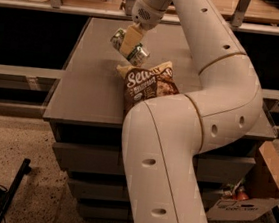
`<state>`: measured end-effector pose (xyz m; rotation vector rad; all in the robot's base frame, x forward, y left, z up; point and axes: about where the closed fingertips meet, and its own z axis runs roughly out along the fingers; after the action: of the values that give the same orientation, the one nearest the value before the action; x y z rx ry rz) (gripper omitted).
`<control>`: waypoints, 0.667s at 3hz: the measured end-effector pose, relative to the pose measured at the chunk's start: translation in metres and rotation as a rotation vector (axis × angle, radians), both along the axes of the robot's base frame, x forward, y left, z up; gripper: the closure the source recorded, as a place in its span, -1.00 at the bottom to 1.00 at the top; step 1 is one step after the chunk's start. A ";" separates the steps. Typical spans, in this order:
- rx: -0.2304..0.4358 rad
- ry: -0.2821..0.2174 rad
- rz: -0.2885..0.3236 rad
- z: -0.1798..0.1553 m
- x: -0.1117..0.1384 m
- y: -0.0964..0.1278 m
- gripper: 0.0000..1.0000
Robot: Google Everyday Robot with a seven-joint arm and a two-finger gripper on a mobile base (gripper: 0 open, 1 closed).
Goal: Knock 7up can over
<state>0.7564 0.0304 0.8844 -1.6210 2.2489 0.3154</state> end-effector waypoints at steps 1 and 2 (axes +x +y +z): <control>0.011 -0.015 -0.005 -0.002 0.006 0.004 -0.31; 0.019 -0.026 -0.008 -0.004 0.011 0.008 -0.77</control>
Offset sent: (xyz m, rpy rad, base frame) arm 0.0046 0.0035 -0.0013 0.0088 -0.0108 -0.0029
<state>0.7676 0.0386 0.8804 -1.5970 2.2255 0.3112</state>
